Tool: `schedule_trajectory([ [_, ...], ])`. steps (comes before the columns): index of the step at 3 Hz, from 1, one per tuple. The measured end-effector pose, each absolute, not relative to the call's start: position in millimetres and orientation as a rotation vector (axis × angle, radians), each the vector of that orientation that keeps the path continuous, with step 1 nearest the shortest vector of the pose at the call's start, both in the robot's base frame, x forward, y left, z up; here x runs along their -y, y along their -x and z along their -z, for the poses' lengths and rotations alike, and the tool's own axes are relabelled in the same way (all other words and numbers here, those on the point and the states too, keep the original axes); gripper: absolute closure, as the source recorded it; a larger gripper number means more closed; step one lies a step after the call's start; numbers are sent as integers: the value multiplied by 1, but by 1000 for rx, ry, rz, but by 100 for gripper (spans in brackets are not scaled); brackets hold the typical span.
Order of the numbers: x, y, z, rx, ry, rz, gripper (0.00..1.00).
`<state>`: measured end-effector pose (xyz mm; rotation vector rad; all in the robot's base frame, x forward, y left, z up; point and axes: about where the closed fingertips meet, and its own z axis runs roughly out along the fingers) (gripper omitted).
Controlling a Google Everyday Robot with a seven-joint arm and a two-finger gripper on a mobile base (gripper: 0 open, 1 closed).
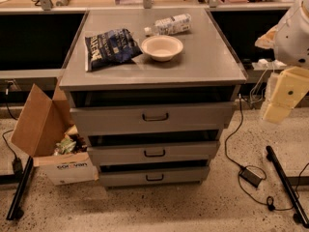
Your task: Open bottom drawer
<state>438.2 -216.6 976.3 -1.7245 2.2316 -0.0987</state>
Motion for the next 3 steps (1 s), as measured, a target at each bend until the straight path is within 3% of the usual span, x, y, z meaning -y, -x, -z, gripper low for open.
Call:
schedule_trajectory([
  [2, 189, -446, -964, -2238, 1795, 138, 0],
  [3, 165, -435, -894, -2213, 1879, 50, 0],
])
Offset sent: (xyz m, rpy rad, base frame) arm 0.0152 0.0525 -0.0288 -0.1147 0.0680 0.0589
